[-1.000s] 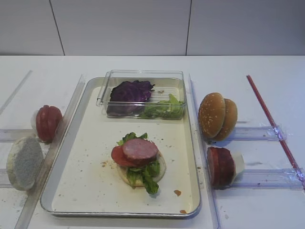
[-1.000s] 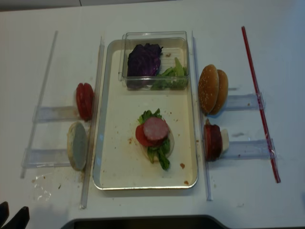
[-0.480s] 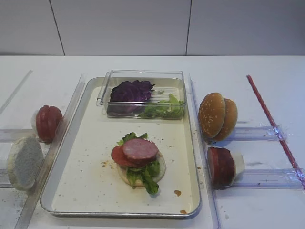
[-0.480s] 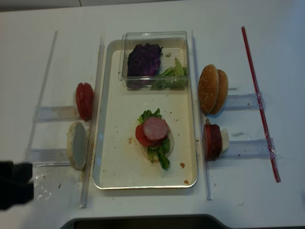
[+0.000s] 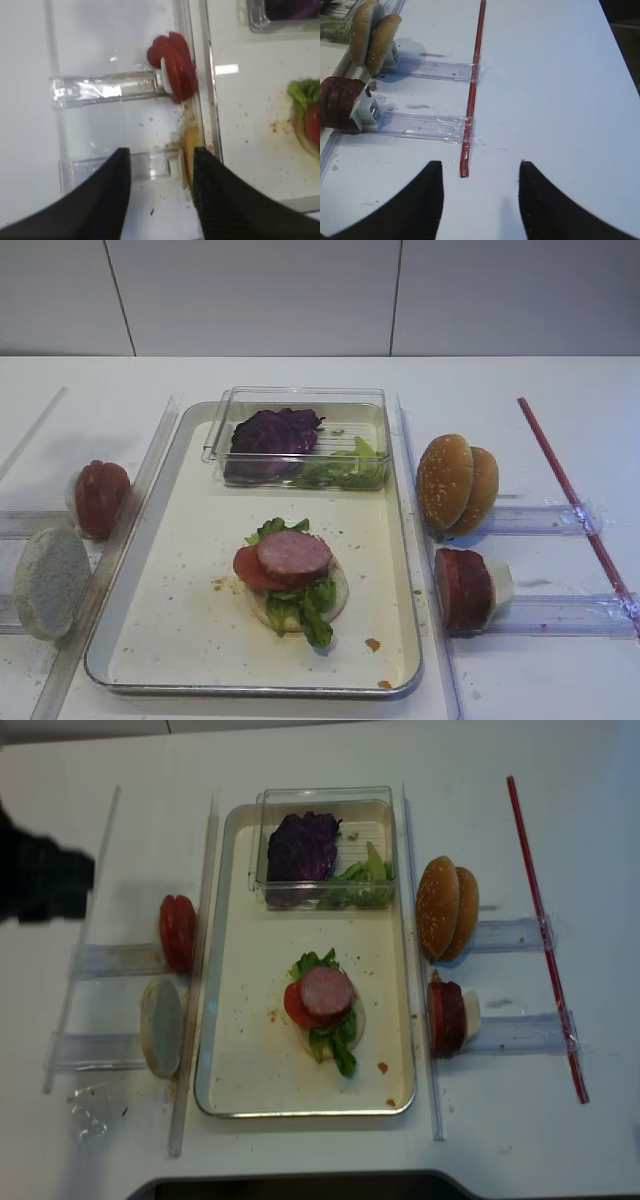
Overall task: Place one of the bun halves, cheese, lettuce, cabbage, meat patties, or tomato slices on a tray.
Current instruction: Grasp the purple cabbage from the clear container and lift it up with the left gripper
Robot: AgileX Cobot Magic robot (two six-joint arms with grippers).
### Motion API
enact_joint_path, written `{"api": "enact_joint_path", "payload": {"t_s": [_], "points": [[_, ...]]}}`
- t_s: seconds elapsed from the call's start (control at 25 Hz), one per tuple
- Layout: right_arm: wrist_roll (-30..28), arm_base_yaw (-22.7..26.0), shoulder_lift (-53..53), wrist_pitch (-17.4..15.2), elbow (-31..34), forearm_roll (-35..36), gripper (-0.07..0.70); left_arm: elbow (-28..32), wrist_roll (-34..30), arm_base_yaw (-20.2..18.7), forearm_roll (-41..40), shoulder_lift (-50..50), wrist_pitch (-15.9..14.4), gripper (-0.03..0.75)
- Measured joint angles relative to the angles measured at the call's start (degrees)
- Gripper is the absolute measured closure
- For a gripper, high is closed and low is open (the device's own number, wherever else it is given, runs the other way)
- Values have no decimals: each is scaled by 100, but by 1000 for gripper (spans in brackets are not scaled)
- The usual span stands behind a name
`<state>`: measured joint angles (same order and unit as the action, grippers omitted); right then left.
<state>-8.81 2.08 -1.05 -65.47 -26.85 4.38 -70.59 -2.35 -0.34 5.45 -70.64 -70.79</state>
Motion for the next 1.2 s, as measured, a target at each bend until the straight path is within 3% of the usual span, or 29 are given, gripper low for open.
{"api": "enact_joint_path", "payload": {"t_s": [0.16, 0.36, 0.72, 0.92, 1.2], "points": [[0, 0, 0, 0, 0, 0, 250, -1026, 0, 0, -25, -966, -22, 430], [0, 0, 0, 0, 0, 0, 250, -1891, 67, 0, -25, -1822, -32, 430], [0, 0, 0, 0, 0, 0, 250, -2137, 114, -35, -185, -2214, -43, 405], [0, 0, 0, 0, 0, 0, 250, -2219, 235, -479, -466, -2416, -51, 321], [0, 0, 0, 0, 0, 0, 250, -2856, 735, -1323, -465, -3134, -51, 305]]}}
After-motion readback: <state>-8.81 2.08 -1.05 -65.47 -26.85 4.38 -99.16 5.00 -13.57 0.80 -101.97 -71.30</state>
